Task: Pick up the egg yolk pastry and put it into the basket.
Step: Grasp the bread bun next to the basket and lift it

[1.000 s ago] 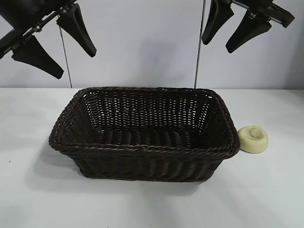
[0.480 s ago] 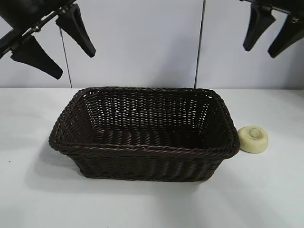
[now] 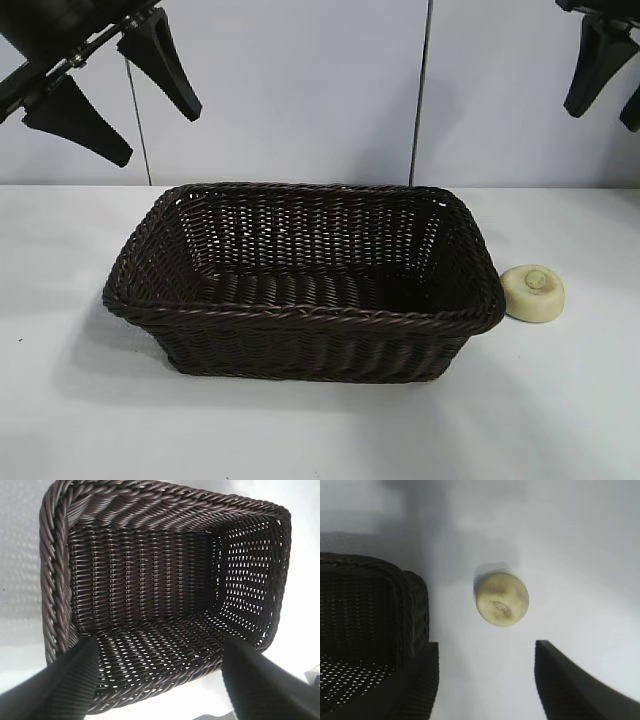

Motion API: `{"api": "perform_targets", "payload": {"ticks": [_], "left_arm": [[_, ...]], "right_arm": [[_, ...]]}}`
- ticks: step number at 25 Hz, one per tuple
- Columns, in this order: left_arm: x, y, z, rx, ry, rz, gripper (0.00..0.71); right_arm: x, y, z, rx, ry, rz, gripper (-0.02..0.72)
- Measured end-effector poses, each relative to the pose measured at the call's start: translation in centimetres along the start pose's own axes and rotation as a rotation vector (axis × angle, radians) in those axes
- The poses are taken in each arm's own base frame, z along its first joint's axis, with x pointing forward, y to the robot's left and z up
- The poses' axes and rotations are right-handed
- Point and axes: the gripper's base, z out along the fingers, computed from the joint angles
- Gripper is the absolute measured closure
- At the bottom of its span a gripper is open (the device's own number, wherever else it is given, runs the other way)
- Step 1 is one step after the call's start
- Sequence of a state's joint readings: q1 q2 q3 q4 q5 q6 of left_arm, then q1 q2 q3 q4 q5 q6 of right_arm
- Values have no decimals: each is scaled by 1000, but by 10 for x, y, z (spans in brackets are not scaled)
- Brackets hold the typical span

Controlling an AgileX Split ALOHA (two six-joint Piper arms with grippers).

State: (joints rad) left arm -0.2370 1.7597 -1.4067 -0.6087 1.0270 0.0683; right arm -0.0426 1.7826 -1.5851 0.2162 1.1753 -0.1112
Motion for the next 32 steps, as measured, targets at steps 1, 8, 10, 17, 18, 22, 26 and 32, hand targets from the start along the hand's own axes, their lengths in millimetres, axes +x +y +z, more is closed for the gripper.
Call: {"api": "perform_targets", "payload": {"ticks": [1,8,10,17,18,22,26,32], "left_arm": [[0,0,0,0,0,6,203],[0,0,0,0,0,15,203],[0,0,0,0,0,15,203],[0,0,0,0,1,16,203],[0,0,0,0,2,16,203],[0,0,0,0,2,16,203],[0,0,0,0,2,16,203],[0,0,0,0,3,16,203]], "right_arm": [[1,-1,3,1,5,-2,220],[21,-8,37,9,56,16,197],[27,-9,45,11,66,22,197],[27,-15,86,-23,133,72,197],[27,-15,92,-27,139,80,197],[27,-20,117,-36,171,105,197],[26,-23,141,-43,178,136,197],[27,-29,166,-31,174,195,197]]}}
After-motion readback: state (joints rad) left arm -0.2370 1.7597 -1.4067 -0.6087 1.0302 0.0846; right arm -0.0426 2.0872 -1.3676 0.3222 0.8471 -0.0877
